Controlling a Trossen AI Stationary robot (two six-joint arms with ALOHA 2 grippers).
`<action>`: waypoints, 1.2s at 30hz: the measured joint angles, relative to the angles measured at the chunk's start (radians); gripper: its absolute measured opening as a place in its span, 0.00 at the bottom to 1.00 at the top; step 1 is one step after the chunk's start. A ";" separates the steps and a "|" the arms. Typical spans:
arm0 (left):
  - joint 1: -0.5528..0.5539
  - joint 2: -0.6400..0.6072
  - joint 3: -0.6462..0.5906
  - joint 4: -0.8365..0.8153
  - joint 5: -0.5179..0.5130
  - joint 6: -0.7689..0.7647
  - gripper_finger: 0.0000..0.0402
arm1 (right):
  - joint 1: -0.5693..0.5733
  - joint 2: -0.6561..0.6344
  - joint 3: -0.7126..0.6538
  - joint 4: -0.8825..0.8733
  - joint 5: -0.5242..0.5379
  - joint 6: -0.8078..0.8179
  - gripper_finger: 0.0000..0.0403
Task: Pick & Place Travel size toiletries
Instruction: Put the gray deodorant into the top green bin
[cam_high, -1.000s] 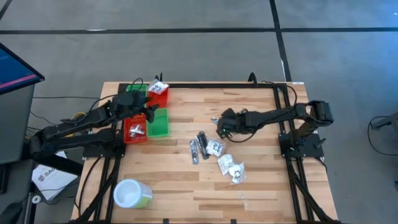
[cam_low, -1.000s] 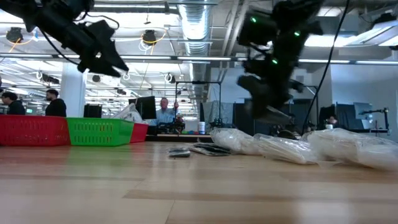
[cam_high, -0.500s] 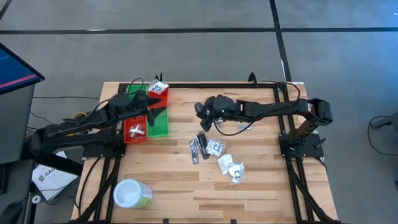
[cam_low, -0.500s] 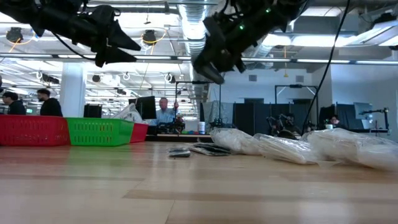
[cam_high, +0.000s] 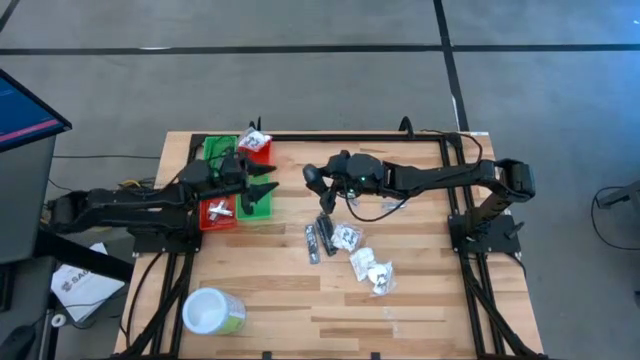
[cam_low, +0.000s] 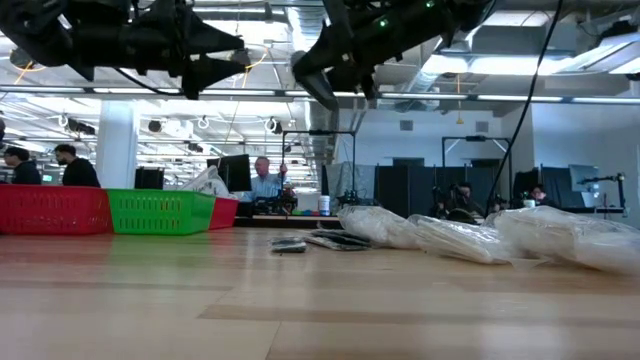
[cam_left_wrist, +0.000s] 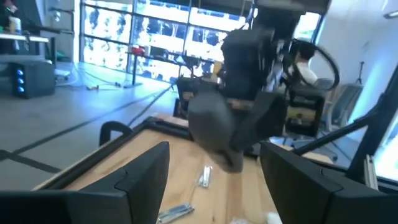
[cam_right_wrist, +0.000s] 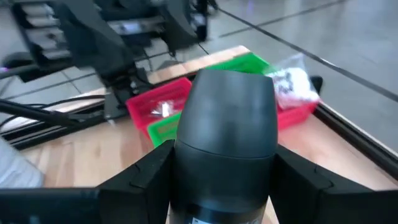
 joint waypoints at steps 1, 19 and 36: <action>-0.006 0.024 0.000 0.027 0.000 0.000 0.61 | 0.001 0.000 0.000 0.008 -0.009 -0.008 0.50; -0.087 0.374 0.000 0.529 0.000 -0.003 0.61 | 0.028 0.008 0.000 0.048 -0.071 -0.046 0.50; -0.088 0.549 0.081 0.654 0.056 -0.010 0.61 | 0.027 0.008 0.000 0.048 -0.068 -0.047 0.50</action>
